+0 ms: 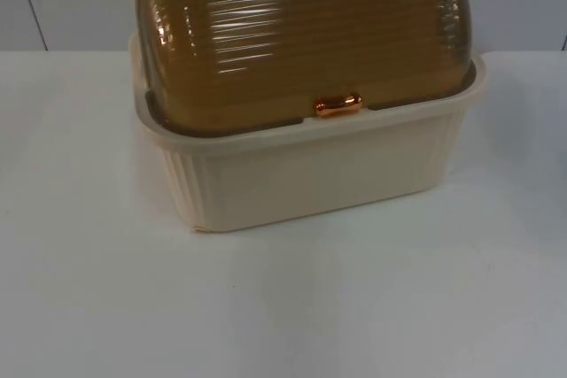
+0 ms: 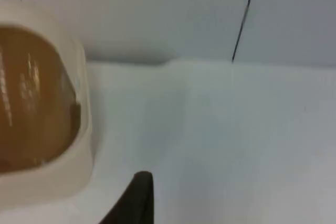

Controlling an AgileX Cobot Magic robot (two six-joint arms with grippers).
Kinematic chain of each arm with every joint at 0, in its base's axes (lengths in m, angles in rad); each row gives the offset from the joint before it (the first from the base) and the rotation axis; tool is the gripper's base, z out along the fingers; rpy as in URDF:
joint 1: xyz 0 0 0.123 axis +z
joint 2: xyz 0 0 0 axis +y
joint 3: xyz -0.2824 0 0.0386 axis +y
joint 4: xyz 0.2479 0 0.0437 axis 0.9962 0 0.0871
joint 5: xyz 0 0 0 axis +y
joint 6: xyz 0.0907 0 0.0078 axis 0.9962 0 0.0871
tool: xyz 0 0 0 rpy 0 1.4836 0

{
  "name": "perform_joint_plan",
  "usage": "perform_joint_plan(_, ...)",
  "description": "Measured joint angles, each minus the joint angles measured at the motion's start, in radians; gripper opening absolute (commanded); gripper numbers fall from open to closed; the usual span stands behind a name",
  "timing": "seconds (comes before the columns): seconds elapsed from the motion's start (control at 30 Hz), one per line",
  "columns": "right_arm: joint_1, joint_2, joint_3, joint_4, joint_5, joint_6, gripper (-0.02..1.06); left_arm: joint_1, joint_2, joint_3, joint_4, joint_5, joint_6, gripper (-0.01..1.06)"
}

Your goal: Open the box lid with the left hand, place the block into the box with the right hand, then close the box lid with the left hand.

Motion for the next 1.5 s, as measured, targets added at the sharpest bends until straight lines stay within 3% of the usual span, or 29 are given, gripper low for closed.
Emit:
perform_joint_plan(0.17, 0.000, 0.000, 0.016, -0.023, 0.063, 0.018, 1.05, 0.000, -0.008, -0.002, -0.028, -0.034, 0.000, 1.05)
perform_joint_plan(0.33, 0.000, 0.000, 0.017, -0.007, 0.097, 0.020, 1.05, 0.000, -0.008, -0.002, -0.026, -0.016, 0.007, 1.05)
perform_joint_plan(0.53, 0.000, 0.002, 0.017, 0.003, 0.042, 0.135, 1.05, 0.000, -0.006, -0.002, 0.004, 0.044, 0.011, 1.05)
perform_joint_plan(0.67, 0.000, 0.022, 0.039, -0.050, 0.043, 0.171, 1.05, 0.000, 0.007, 0.005, 0.132, 0.118, -0.019, 1.05)
perform_joint_plan(0.8, 0.000, 0.041, 0.139, -0.179, 0.060, 0.294, 1.05, -0.028, -0.002, 0.020, 0.498, 0.155, -0.295, 1.05)
perform_joint_plan(0.83, 0.000, 0.041, 0.139, -0.179, 0.060, 0.294, 1.05, -0.028, -0.002, 0.020, 0.498, 0.155, -0.295, 1.05)
perform_joint_plan(0.9, 0.000, 0.034, 0.172, -0.228, 0.066, 0.354, 1.05, -0.073, -0.037, 0.020, 0.705, 0.166, -0.452, 1.05)
perform_joint_plan(0.97, 0.000, 0.003, 0.181, -0.246, 0.063, 0.380, 1.05, -0.112, -0.096, 0.020, 0.780, 0.169, -0.521, 1.05)
perform_joint_plan(1.2, 0.000, -0.172, 0.181, -0.268, -0.031, 0.359, 1.05, -0.130, -0.318, 0.046, 0.749, 0.117, -0.525, 1.05)
perform_joint_plan(1.5, 0.000, -0.442, 0.181, -0.345, -0.153, 0.343, 1.05, -0.134, -0.531, 0.049, 0.725, 0.111, -0.500, 1.05)
